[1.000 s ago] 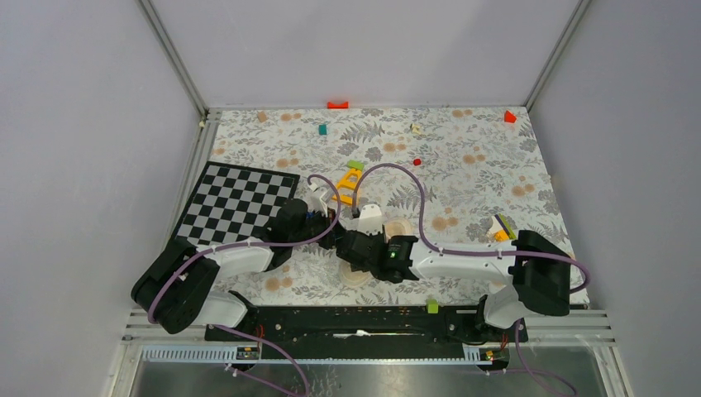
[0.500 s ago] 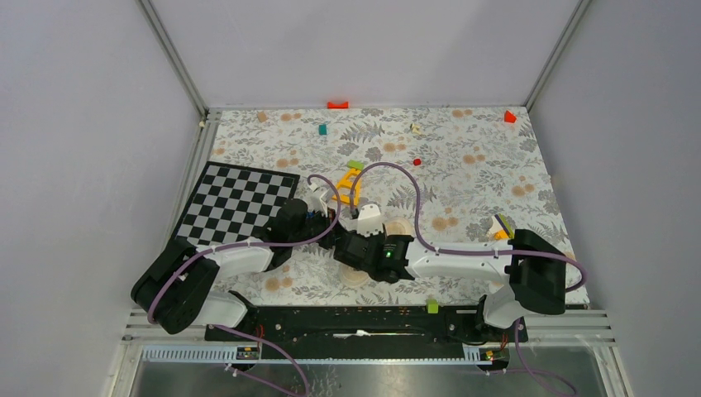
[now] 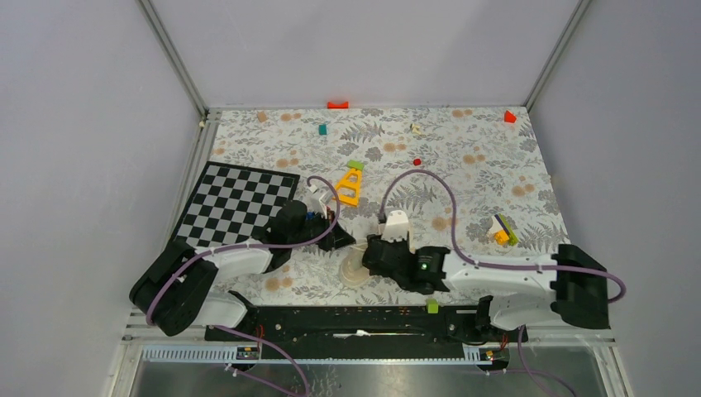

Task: Tie the shoes
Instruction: Tie the shoelace on the shoe.

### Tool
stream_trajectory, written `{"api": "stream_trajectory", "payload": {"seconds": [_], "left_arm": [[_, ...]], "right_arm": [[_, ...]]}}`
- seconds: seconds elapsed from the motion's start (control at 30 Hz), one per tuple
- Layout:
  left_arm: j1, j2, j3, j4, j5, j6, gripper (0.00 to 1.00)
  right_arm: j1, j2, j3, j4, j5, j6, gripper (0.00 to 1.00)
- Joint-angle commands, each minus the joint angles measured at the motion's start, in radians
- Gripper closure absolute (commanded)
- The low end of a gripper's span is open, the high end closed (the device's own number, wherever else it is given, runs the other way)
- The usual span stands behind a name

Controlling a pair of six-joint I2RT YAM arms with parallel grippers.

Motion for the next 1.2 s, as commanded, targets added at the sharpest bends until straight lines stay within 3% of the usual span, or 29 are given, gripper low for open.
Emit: {"api": "stream_trajectory", "payload": {"seconds": [0.0, 0.2, 0.33, 0.63, 0.8, 1.17], "left_arm": [[-0.014, -0.046, -0.038, 0.008, -0.006, -0.038, 1.00], [-0.020, -0.043, -0.062, -0.067, -0.102, -0.033, 1.00], [-0.044, -0.030, -0.056, -0.064, -0.106, -0.039, 1.00], [-0.223, 0.064, -0.091, 0.164, -0.095, -0.259, 1.00], [-0.276, 0.118, -0.069, 0.214, -0.099, -0.301, 1.00], [-0.258, 0.002, 0.102, -0.178, -0.187, -0.061, 1.00]], "right_arm": [[0.010, -0.175, -0.182, 0.183, -0.031, 0.151, 0.39], [0.009, -0.352, -0.412, 0.209, -0.007, 0.326, 0.42], [0.009, -0.401, -0.465, 0.189, -0.022, 0.369, 0.42], [0.003, -0.550, -0.472, 0.135, 0.004, 0.313, 0.42], [0.002, -0.568, -0.433, 0.112, -0.034, 0.243, 0.42], [0.012, -0.391, -0.301, 0.162, -0.093, 0.095, 0.44]]}}
